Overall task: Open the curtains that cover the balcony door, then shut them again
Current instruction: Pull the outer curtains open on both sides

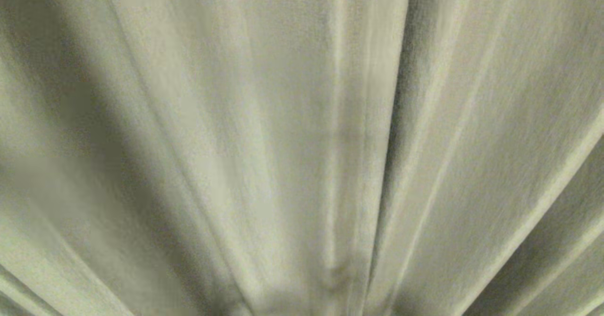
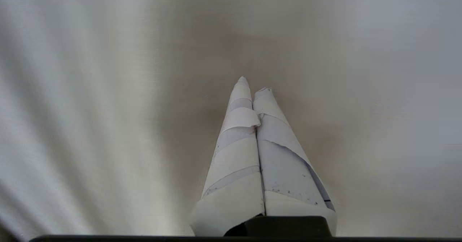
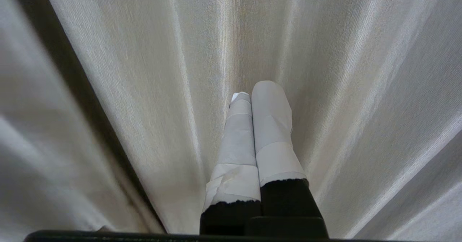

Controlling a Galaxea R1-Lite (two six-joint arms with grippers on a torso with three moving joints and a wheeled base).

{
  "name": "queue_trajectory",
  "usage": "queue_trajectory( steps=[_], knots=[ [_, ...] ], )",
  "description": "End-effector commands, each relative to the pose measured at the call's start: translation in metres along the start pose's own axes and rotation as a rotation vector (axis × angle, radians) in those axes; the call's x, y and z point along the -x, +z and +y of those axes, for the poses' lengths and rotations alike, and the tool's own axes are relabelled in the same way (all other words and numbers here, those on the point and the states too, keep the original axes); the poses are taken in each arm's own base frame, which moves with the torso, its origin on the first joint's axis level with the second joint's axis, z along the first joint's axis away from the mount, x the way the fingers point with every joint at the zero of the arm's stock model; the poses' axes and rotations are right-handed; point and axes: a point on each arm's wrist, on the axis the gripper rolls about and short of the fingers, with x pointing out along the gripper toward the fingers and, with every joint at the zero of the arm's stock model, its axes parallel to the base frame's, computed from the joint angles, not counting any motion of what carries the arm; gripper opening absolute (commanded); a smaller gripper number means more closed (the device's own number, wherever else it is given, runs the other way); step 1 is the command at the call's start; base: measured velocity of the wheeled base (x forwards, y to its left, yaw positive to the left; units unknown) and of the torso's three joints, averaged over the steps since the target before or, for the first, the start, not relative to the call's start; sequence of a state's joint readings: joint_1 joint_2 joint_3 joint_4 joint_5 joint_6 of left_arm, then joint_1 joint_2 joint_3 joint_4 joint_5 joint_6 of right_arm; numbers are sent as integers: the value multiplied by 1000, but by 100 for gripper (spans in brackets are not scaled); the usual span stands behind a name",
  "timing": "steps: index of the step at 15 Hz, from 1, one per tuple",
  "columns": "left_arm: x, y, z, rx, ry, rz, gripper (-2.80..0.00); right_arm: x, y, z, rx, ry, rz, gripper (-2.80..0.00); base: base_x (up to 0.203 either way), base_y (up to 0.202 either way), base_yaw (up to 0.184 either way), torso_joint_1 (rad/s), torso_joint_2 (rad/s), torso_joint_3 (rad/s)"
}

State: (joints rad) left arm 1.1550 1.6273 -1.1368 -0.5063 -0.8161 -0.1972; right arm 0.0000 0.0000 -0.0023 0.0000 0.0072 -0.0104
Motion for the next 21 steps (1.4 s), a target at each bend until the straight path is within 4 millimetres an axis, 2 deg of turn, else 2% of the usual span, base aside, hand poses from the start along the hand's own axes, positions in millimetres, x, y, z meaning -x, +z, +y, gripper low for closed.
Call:
queue_trajectory(
  steps=[1,2,4,6,8,13,17,21],
  knots=[
    [39,10,-96,-30,-149,-8,-280,0,0,0,0,0,1,-280,0,0,0,0,0,0],
    [43,0,-125,-7,-217,29,-280,0,0,0,0,0,1,-280,0,0,0,0,0,0],
    [56,-20,-170,4,-296,91,-280,0,0,0,0,0,0,-280,0,0,0,0,0,0],
    [70,-38,-200,-31,-316,132,-280,0,0,0,0,0,1,-280,0,0,0,0,0,0],
    [88,-56,-217,-91,-333,165,-280,0,0,0,0,0,1,-280,0,0,0,0,0,0],
    [136,-98,-214,-235,-371,215,-280,0,0,0,0,1,1,-280,0,0,0,0,0,0],
    [157,-151,-202,-291,-404,262,-280,0,0,0,0,0,1,-280,0,0,0,0,0,0],
    [188,-199,-188,-320,-423,237,-280,0,0,0,0,0,0,-280,0,0,0,0,0,0]
  ],
)
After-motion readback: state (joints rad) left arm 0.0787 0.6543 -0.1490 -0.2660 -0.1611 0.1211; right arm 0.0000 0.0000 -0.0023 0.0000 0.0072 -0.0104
